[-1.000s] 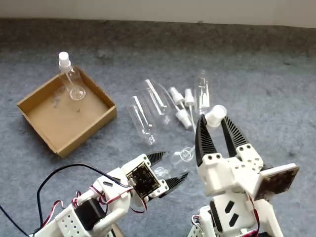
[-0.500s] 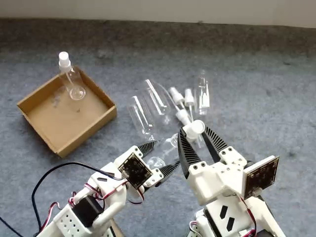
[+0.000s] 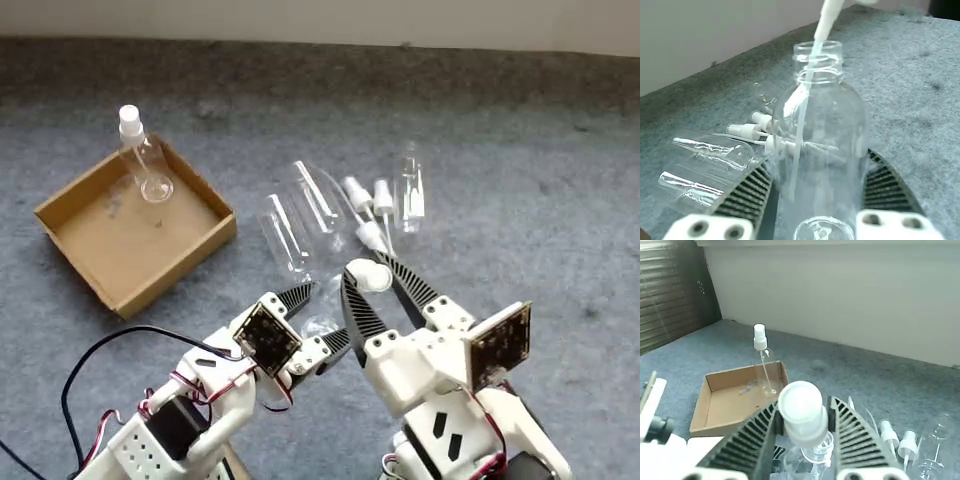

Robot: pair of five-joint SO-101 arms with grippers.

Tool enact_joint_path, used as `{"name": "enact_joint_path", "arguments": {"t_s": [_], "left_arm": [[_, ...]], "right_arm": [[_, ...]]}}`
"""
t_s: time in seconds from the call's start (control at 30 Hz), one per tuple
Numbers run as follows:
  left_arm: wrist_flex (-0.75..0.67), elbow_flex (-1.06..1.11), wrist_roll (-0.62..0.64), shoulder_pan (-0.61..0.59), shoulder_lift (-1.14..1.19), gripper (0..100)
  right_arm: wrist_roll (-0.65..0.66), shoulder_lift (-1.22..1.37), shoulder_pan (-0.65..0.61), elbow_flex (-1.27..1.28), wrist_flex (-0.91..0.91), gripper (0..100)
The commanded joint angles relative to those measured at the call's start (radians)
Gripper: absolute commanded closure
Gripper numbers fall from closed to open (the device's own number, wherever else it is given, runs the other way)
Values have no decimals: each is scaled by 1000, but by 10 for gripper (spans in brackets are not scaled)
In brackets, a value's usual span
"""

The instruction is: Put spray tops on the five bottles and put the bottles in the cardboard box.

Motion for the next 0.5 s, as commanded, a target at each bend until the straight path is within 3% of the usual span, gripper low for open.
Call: {"name": "enact_joint_path", "arguments": {"t_s": [0.0, 0.33, 0.47], "left_arm": [[-26, 22, 14, -4, -8, 973], [-25, 22, 12, -8, -8, 973], [-28, 22, 12, -10, -8, 973]], "right_arm": [[-2, 8, -24, -4, 25, 827], [66, 8, -21, -10, 68, 807], [68, 8, 99, -67, 67, 807]]}}
